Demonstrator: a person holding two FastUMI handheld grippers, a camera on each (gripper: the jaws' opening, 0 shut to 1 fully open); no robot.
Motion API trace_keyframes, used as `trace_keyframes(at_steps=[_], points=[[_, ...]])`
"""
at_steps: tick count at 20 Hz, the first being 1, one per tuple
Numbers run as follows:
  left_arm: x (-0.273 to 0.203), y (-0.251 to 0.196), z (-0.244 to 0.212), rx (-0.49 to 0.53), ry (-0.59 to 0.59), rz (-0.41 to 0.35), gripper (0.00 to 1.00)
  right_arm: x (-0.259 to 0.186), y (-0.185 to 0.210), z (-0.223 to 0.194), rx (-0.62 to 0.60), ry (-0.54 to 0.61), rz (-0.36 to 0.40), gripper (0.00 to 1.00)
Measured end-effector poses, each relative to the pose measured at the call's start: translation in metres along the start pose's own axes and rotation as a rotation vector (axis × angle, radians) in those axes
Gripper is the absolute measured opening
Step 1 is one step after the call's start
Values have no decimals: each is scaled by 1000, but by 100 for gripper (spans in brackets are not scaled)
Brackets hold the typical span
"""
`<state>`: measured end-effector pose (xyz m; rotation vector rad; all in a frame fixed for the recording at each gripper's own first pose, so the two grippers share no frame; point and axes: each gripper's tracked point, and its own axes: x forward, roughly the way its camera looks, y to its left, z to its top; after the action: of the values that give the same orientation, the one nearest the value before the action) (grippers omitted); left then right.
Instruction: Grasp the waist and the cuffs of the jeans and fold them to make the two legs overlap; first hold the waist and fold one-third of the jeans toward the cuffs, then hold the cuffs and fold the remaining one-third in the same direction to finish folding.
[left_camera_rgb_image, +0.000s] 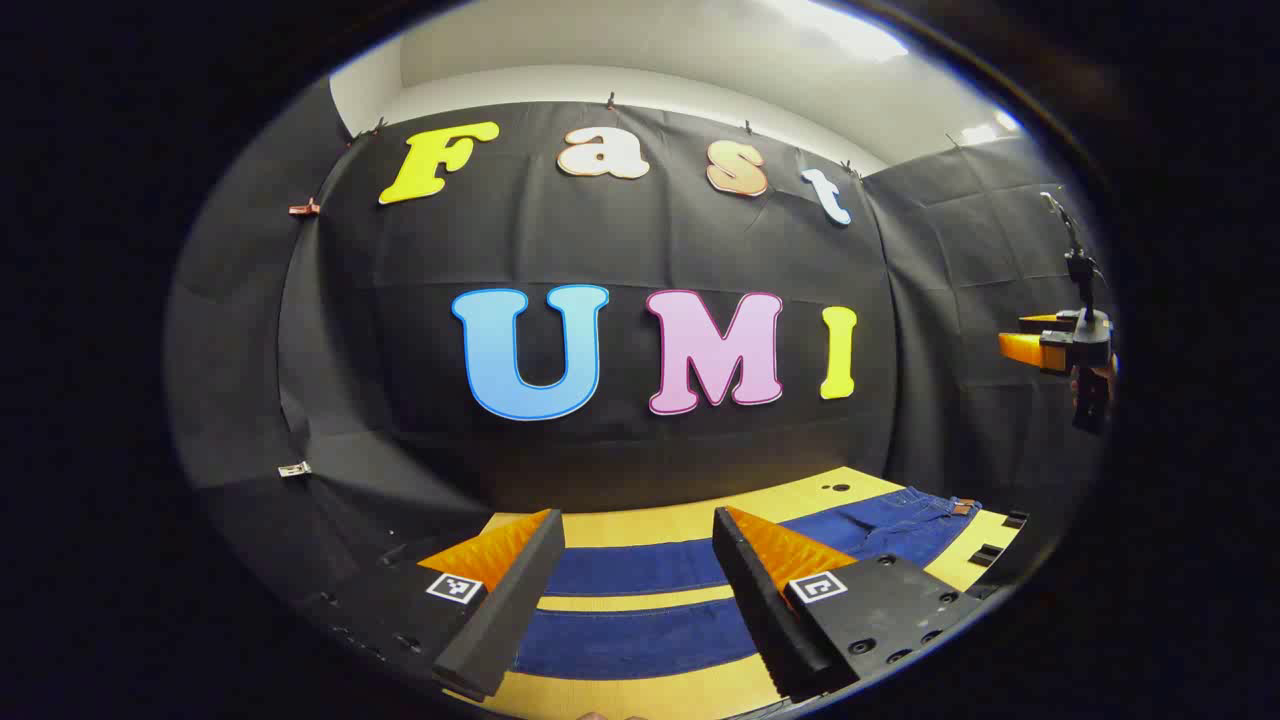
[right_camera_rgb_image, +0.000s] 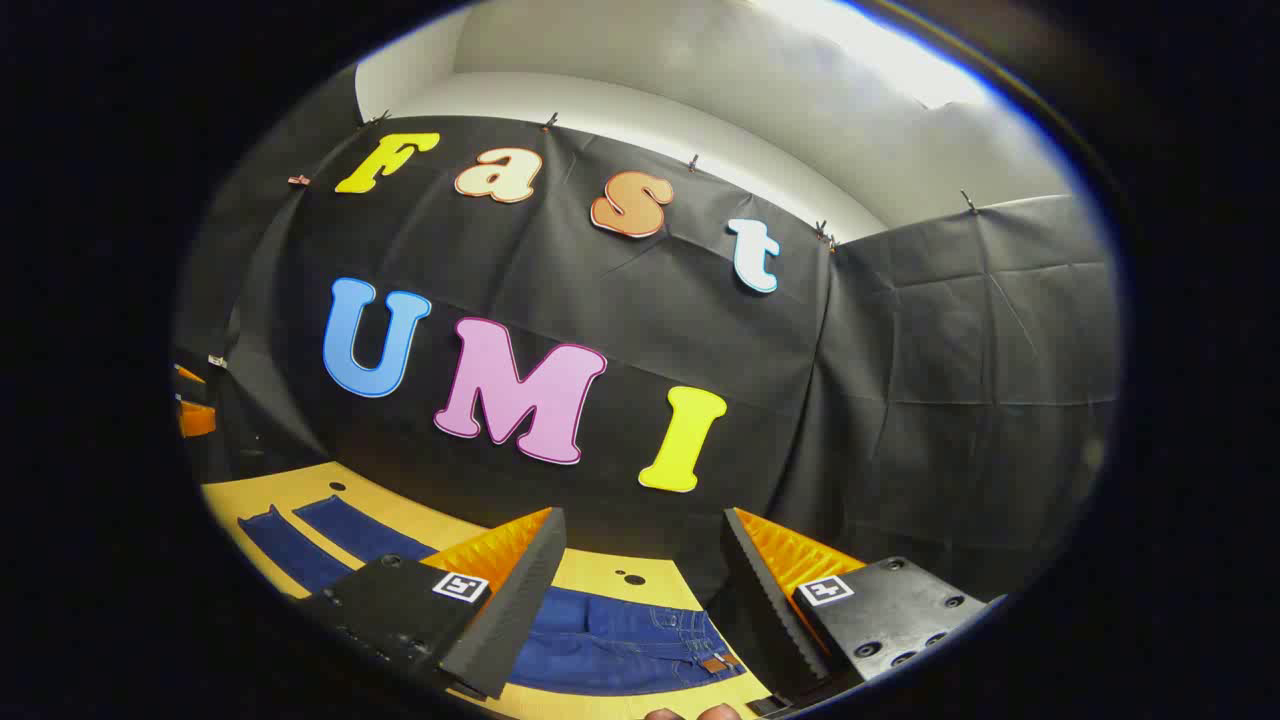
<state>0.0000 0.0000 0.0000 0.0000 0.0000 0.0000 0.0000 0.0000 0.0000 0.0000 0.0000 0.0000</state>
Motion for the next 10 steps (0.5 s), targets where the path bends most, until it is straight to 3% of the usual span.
trace_keyframes(at_steps=[10], points=[[6,-18,3,23,-8,-36,95,2,-2,1,-40,-20,-30,96]])
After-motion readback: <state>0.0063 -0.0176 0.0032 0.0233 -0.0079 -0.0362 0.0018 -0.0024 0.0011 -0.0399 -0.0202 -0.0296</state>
